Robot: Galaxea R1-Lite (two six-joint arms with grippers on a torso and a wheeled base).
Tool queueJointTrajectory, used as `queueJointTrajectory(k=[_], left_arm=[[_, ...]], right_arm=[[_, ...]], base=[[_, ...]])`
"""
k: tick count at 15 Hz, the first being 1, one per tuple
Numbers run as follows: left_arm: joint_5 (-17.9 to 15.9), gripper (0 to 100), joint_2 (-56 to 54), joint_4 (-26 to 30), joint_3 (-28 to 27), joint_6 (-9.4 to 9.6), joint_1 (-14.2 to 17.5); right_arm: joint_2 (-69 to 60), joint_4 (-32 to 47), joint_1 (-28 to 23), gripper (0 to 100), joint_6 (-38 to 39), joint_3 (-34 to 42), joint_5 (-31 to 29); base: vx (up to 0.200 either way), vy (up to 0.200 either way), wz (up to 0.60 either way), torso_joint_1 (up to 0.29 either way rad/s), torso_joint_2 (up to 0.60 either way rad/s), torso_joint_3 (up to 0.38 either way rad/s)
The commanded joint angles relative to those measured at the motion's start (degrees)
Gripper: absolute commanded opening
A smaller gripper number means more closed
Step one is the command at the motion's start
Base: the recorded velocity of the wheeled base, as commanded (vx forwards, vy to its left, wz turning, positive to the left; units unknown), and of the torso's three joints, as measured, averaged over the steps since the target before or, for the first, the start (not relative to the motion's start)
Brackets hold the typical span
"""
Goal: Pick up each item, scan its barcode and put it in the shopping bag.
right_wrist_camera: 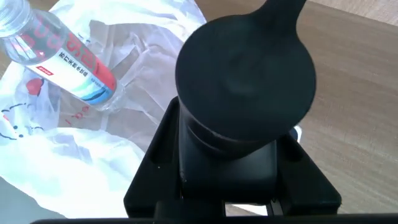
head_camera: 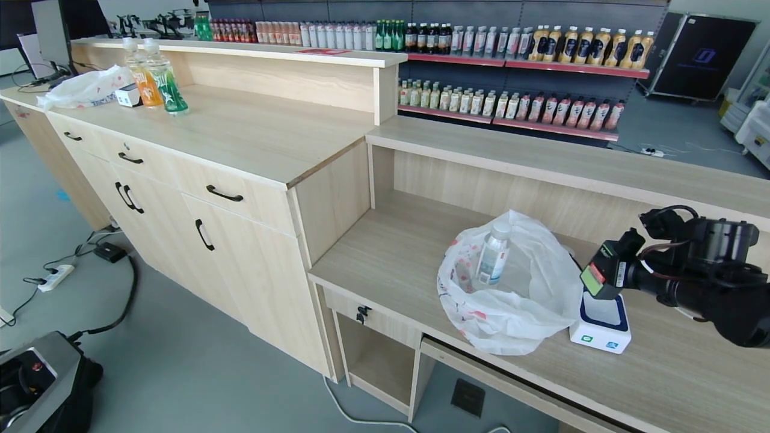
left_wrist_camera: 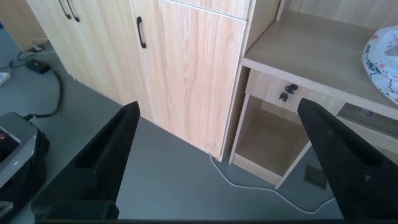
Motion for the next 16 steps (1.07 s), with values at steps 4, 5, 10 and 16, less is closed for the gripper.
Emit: queueJointTrajectory(k=[4, 5, 10, 16], left_arm=[[0.0, 100, 0.0, 0.1, 0.0, 0.0, 0.0], [0.0, 100, 0.0, 0.1, 0.0, 0.0, 0.0], [0.1, 100, 0.0, 0.0, 0.0, 0.0, 0.0], [0.0, 100, 0.0, 0.0, 0.0, -0.08, 0.0]], right_arm=[[5.3, -3.3, 0.0, 0, -1.5, -1.8, 1.5], [6.8, -5.5, 0.0, 0, -2.1, -1.9, 1.5], [10.9, -10.1, 0.1, 0, -4.5, -2.7, 6.6], [14.3, -13.8, 0.9, 0, -5.8, -4.9, 8.6]], base=[[0.0, 0.0, 0.0, 0.0, 0.0, 0.0], [0.0, 0.0, 0.0, 0.0, 0.0, 0.0], [0.0, 0.0, 0.0, 0.0, 0.0, 0.0], [0.0, 0.0, 0.0, 0.0, 0.0, 0.0]])
